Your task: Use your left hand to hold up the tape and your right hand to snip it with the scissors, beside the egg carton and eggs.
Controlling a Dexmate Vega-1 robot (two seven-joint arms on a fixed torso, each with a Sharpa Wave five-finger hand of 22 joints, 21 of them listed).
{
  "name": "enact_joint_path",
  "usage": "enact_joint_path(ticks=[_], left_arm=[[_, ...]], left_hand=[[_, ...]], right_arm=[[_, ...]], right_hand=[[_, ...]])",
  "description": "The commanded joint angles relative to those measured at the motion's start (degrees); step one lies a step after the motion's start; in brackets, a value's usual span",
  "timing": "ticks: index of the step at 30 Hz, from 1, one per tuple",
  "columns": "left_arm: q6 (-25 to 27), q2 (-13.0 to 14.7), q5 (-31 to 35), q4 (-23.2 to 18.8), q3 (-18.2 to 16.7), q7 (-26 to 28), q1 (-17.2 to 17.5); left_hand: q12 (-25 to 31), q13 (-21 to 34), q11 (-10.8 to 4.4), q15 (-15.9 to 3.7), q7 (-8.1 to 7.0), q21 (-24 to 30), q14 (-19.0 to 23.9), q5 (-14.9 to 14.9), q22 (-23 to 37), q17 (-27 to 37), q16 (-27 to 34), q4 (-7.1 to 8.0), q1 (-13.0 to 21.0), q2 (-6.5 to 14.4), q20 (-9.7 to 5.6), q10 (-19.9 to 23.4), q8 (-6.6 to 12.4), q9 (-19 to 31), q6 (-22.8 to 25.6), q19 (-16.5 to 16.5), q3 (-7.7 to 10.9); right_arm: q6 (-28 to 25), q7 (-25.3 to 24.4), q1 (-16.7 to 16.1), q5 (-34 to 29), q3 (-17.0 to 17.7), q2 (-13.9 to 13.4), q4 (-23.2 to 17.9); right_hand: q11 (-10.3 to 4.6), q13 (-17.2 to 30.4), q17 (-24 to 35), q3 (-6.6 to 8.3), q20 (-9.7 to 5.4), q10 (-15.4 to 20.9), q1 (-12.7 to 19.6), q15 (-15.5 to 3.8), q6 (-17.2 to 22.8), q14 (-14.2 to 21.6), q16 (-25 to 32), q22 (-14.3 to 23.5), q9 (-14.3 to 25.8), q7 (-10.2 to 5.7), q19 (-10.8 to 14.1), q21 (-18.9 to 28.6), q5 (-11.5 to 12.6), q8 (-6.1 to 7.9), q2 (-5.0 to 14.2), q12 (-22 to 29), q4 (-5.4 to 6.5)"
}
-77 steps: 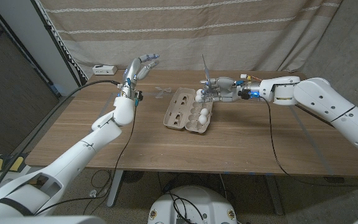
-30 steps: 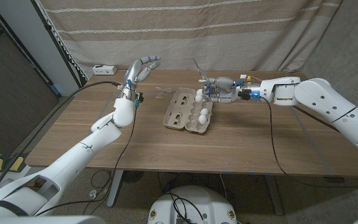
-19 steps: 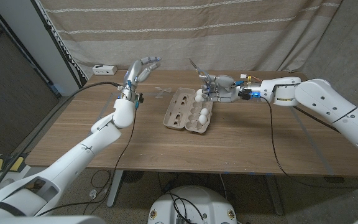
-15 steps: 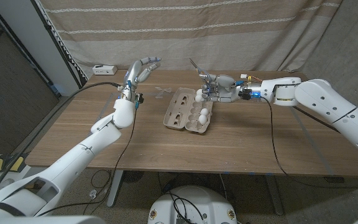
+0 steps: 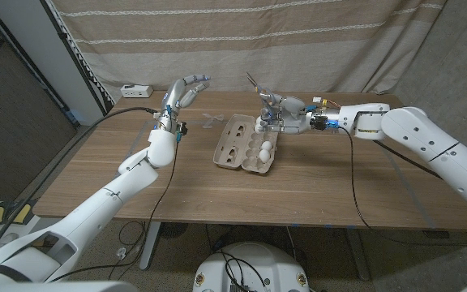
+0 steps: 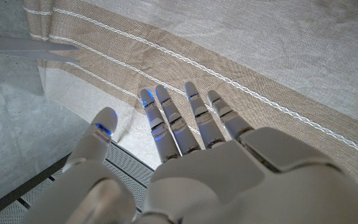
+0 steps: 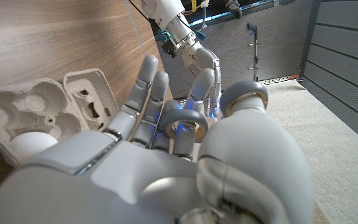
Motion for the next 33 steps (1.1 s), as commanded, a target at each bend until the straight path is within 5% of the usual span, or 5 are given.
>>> enact_joint_path(ticks=[1,12,18,33], left_arm=[[0.2,0.1,0.1,-0.3,-0.1,-0.1,0.1],[0.0,0.0,0.3,-0.3,0.1,-0.1,0.1],[0.3,0.0,0.3,-0.5,0.1,-0.1,0.3],[1.0,0.1,0.9,-1.2,-0.5,1.7,1.4]], left_hand=[[-0.3,0.1,-0.07,-8.96,-0.04,0.4,-0.3,-0.1,0.2,0.1,0.5,-0.17,-0.5,0.0,0.11,0.5,0.29,0.2,0.4,0.3,0.05],[-0.3,-0.1,-0.09,-8.94,0.18,0.4,-0.2,-0.2,0.2,-0.1,0.6,-0.17,-0.6,0.0,0.03,0.7,0.32,0.2,0.6,0.3,0.12],[-0.3,-0.2,-0.09,-8.96,0.15,0.4,-0.3,-0.2,0.2,-0.2,0.6,-0.18,-0.6,0.0,0.04,0.8,0.22,0.1,0.5,0.3,0.15],[-0.4,-0.4,-0.1,-8.95,0.13,0.4,-0.3,-0.2,0.2,-0.5,0.6,-0.18,-0.7,0.0,0.06,0.9,0.28,0.1,0.8,0.2,0.25]], right_arm=[[2.1,3.9,-0.9,1.3,0.4,2.1,2.5],[4.6,4.6,-1.6,0.5,0.8,3.2,2.6],[4.8,4.6,-1.5,0.1,0.7,3.1,2.5],[6.9,6.5,-1.8,-2.4,0.5,2.3,2.1]], right_hand=[[-1.6,0.0,-0.7,-0.79,0.11,0.5,-0.7,-4.58,-2.4,-1.3,-0.1,-0.5,-0.1,1.62,-0.8,-0.5,1.0,-0.12,-0.21,-0.2,0.07],[-1.0,-0.1,-1.4,-2.49,0.57,-1.3,-3.5,-4.03,-3.6,-3.0,0.4,-1.7,-0.8,1.97,-1.4,-0.7,1.8,-0.93,-0.65,-0.3,1.2],[-0.08,-1.7,-2.3,-3.74,1.03,-1.3,-5.2,-3.24,-3.7,-3.4,1.0,-2.9,-3.1,3.24,-1.5,-0.9,2.4,-2.5,-1.19,-1.4,1.7],[1.28,0.0,-4.4,-7.27,1.42,-0.9,-9.8,-1.54,-8.5,-4.1,3.7,-6.7,-11.4,4.78,-1.2,-1.2,3.8,-11.57,-2.28,-0.1,3.13]])
